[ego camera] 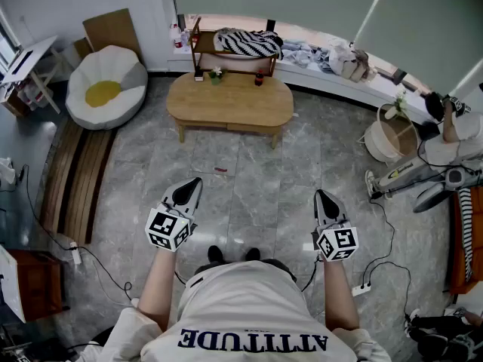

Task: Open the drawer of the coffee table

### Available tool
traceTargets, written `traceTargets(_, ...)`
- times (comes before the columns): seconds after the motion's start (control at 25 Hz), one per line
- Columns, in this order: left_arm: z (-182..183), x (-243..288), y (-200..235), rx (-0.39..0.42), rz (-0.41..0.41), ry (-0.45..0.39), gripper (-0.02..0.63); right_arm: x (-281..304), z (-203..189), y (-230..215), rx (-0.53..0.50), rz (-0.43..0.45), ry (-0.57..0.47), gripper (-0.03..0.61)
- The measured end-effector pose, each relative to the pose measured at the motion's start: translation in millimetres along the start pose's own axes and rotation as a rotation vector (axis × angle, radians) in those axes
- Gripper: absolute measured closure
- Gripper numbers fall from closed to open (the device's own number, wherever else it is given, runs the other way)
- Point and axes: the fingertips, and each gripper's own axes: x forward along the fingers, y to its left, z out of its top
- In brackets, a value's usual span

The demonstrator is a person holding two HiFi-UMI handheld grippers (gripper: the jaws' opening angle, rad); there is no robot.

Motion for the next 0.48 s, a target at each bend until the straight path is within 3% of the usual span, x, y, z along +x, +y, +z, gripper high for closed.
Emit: traceTargets(0.48,-1.2,-6.3,-1.8,-0.002,0.014,0.006,0.594,-4.1,-6.8,-1.2,0.02,-0.008,0.034,0.56)
